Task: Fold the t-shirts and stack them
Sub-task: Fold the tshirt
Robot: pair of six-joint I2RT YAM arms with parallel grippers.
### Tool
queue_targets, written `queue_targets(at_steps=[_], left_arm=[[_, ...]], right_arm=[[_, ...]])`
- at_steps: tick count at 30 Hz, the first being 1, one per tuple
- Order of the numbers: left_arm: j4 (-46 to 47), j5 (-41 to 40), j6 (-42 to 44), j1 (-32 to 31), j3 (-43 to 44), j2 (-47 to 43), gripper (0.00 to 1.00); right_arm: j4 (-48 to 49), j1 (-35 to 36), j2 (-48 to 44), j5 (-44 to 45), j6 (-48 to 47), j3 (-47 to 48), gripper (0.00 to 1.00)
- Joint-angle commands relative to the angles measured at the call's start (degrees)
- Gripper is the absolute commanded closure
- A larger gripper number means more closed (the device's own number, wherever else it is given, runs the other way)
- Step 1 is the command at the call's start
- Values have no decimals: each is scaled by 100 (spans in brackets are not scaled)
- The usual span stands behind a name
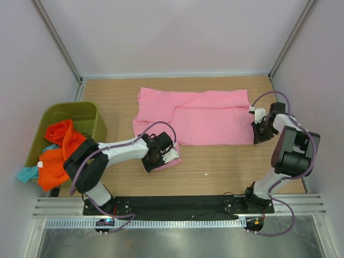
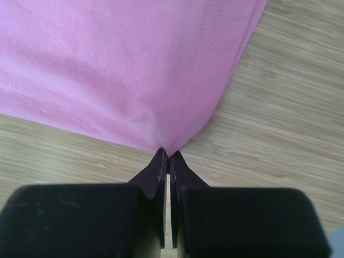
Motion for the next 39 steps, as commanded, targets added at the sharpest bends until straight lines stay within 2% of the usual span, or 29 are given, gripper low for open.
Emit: queue_targets(at_steps=[1, 8, 15, 21, 29, 35, 39], left_arm=[[178, 151, -35, 6, 7, 121, 100], [-173, -393, 491, 190, 218, -599, 100], [-85, -939, 1387, 936, 850, -1057, 100], [-173, -983, 1863, 1271, 1913, -565, 100], [-156, -913, 2004, 1500, 3169, 93, 100], [-173, -887, 2092, 1649, 4575, 1060, 100], [-331, -878, 2197, 1860, 5674, 1921, 100]], right_arm=[[-121, -66, -125, -106, 92, 330, 96], [-823, -58, -811, -537, 162, 1165, 98], [-1053, -66, -847, -845, 478, 1816, 98], [-842, -66, -715, -1047, 900, 1947, 99], [-763, -14, -460, -1161, 1015, 2229, 99], [-570, 92, -153, -1249, 1243, 2554, 99], [-490, 162, 391, -1258, 1410, 3167, 99]])
